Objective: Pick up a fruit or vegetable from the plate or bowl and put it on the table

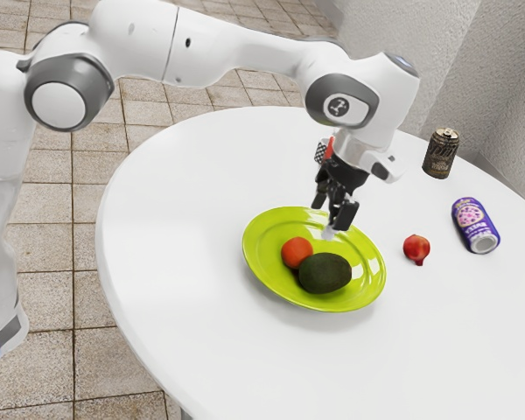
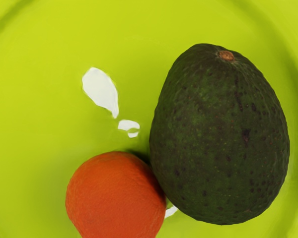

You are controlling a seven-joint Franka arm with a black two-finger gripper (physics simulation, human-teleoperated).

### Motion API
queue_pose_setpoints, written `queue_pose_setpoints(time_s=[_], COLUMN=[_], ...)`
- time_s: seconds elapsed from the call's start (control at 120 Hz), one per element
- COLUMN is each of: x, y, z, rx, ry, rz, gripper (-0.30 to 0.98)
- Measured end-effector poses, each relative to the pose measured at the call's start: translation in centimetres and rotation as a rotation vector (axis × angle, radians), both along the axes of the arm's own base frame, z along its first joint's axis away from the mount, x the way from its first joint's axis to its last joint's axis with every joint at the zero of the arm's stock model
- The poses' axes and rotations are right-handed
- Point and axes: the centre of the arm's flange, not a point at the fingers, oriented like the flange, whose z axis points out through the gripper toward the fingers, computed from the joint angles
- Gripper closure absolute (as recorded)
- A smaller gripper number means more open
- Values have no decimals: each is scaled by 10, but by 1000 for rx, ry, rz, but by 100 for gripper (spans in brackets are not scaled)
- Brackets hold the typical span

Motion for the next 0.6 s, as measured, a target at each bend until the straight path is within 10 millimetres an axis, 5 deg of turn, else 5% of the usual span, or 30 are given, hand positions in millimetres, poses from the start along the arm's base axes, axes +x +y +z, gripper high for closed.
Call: queue_pose_setpoints(time_s=[0.158,0.333,0.6], x=[-10,-22,-20], y=[-30,-40,-24], z=[-9,-10,-23], rx=[-53,-88,-115], ry=[-2,-3,20], rz=[-27,-32,1], gripper=[0,0,0])
